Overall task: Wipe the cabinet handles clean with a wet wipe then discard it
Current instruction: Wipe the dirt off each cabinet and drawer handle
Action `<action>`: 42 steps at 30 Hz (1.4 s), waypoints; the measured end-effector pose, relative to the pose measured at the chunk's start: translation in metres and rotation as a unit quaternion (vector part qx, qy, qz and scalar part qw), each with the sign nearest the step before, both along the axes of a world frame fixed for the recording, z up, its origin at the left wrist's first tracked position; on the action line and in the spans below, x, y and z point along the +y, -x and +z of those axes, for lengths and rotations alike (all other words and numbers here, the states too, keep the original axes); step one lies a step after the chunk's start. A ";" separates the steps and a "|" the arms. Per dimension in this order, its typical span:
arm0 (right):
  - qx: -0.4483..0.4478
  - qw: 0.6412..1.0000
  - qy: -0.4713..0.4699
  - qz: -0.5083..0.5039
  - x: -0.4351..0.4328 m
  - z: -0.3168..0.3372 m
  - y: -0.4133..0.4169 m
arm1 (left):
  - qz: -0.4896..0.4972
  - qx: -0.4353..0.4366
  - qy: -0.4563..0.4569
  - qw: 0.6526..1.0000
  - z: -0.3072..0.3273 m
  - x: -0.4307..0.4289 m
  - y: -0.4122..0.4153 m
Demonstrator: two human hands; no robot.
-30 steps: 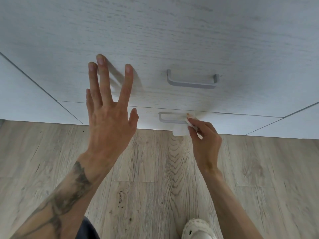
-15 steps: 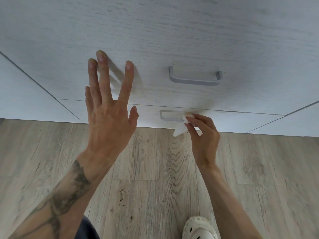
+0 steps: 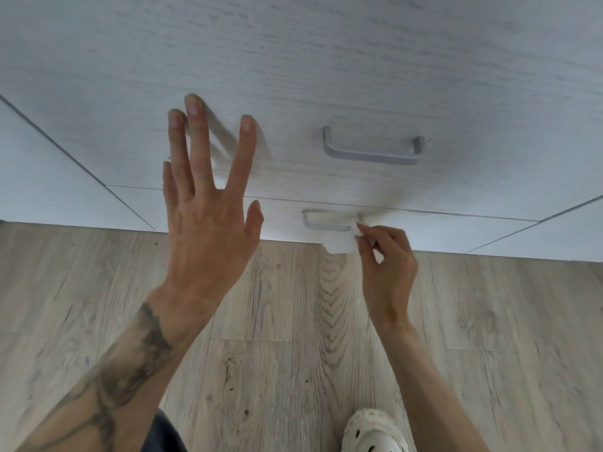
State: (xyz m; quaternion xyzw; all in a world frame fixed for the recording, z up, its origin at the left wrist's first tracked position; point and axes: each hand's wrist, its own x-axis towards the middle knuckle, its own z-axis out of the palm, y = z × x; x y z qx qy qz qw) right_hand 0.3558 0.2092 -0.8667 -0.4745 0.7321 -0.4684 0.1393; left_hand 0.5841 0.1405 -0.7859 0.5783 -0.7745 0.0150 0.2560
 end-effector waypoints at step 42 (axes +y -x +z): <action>0.243 0.966 0.069 0.053 -0.036 -0.016 -0.055 | 0.000 -0.023 -0.004 1.000 0.003 0.002 -0.006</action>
